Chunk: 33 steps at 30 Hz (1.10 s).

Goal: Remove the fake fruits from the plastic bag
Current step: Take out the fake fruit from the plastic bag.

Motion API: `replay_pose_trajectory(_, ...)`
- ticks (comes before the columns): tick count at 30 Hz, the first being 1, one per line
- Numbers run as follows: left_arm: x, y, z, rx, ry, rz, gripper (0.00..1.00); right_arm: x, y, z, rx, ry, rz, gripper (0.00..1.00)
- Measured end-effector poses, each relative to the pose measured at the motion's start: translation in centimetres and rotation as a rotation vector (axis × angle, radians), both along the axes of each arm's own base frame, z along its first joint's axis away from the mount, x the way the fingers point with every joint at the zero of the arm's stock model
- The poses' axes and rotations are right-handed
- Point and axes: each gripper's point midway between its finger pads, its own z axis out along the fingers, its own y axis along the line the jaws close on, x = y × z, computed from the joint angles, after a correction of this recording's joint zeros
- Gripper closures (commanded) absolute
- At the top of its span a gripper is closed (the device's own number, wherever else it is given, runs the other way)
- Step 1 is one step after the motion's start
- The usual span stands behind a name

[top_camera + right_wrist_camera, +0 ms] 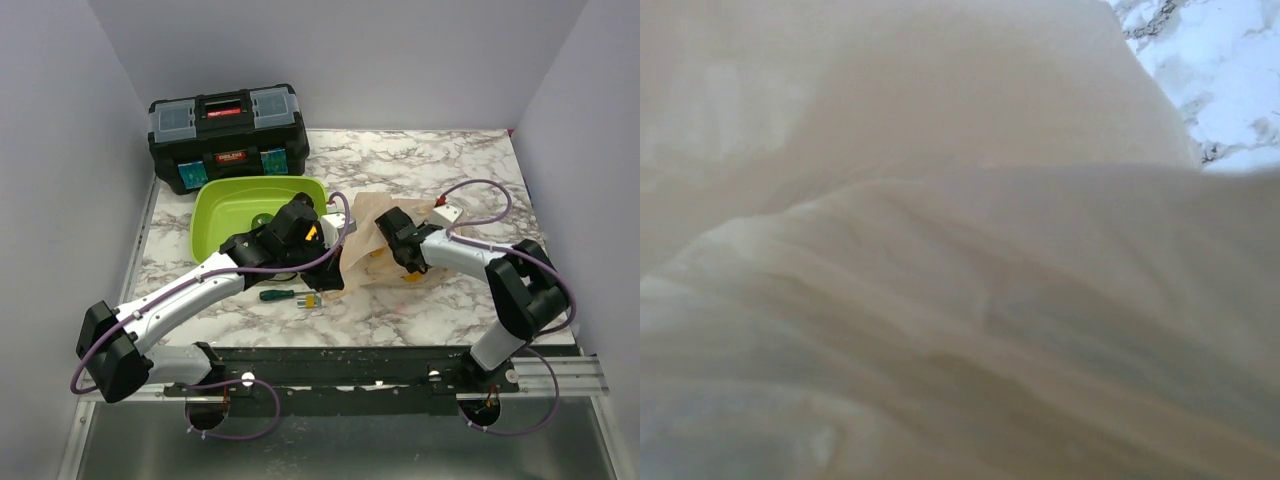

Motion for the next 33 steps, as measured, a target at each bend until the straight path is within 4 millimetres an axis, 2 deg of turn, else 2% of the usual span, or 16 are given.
replay_pose_trajectory(3,0.2,0.0,0.0,0.003,-0.008,0.007,1.00,0.6,-0.2,-0.7,0.017,0.015,0.000,0.15)
replay_pose_trajectory(9,0.5,0.1,-0.1,0.007,-0.026,0.014,1.00,0.8,0.0,-3.0,0.049,0.066,0.008,0.19)
replay_pose_trajectory(14,0.7,0.1,-0.1,0.012,-0.034,0.019,1.00,0.6,0.2,-4.5,0.055,0.105,0.017,0.43)
replay_pose_trajectory(17,0.8,0.2,-0.2,0.016,-0.039,0.024,1.00,0.7,0.3,-4.5,0.060,0.105,0.022,0.67)
replay_pose_trajectory(22,0.8,0.2,-0.3,0.023,-0.044,0.026,1.00,0.1,0.5,-4.4,0.095,0.125,0.052,0.75)
replay_pose_trajectory(25,0.8,0.3,-0.4,0.030,-0.044,0.025,1.00,-0.6,0.9,-3.9,0.137,0.132,0.098,0.77)
replay_pose_trajectory(33,1.0,0.3,-1.1,0.051,-0.035,0.030,1.00,-1.7,4.7,-1.9,0.334,0.099,0.362,0.92)
